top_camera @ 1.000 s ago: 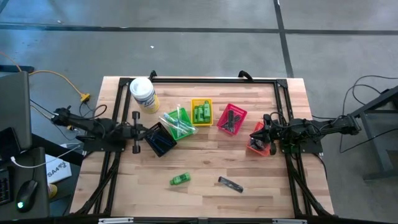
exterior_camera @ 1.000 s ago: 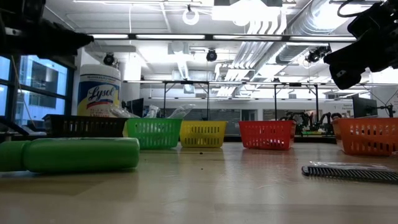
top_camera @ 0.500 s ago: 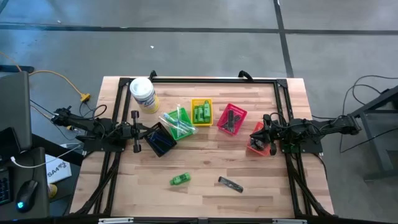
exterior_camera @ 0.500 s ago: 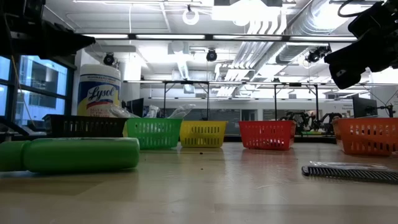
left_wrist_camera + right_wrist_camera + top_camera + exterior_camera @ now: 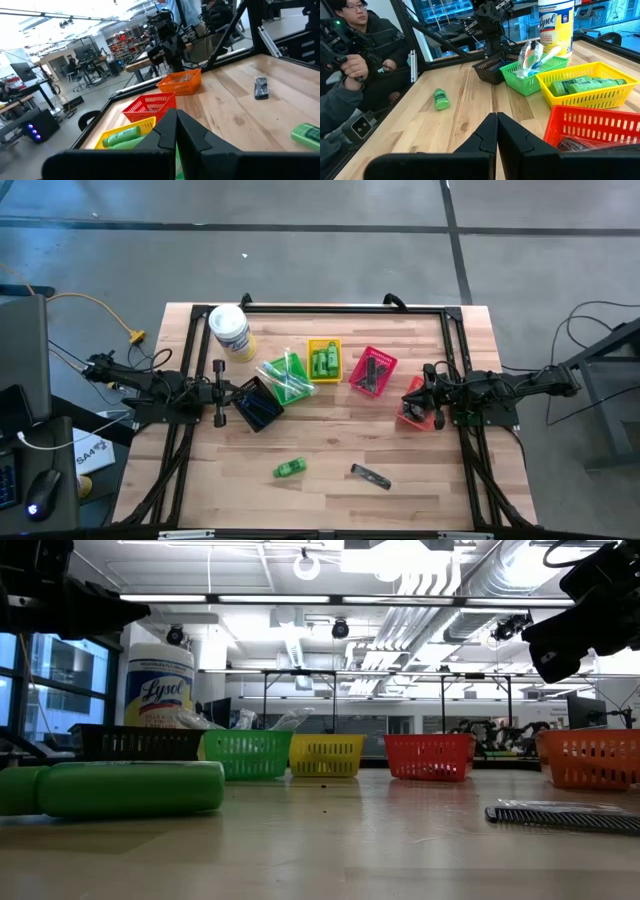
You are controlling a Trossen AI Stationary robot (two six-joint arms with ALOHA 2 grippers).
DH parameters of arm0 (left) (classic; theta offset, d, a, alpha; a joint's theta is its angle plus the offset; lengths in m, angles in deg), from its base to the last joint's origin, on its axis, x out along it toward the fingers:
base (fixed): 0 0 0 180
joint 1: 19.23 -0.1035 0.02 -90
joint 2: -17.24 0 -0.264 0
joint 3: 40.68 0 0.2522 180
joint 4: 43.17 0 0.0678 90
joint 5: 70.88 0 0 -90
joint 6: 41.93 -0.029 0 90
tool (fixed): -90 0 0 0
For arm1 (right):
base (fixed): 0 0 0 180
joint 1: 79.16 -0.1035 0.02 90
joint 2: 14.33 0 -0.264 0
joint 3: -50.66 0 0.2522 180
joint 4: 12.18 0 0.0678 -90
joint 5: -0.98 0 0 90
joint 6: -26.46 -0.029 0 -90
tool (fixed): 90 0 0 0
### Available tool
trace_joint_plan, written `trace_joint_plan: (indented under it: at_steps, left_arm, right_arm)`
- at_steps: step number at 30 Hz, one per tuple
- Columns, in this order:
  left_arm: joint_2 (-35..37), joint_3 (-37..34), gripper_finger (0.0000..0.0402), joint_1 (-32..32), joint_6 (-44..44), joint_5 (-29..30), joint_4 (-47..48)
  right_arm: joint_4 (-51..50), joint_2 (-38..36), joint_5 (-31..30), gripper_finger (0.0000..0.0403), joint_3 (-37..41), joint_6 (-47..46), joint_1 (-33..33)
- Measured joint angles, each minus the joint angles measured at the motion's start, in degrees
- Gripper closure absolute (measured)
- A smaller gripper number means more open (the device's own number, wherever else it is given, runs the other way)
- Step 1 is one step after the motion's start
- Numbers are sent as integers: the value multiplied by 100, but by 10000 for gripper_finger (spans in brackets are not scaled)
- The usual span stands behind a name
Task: Pick & Place Travel size toiletries
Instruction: Put the black hair comb into the red bin
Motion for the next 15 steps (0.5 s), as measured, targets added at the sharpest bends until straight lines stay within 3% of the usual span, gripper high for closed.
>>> trace_joint_plan:
  at_steps: [15]
  left_arm:
    - [0, 13, 401, 0, 151, -12, 71]
  right_arm:
    - [-9, 0, 32, 401, 0, 23, 0]
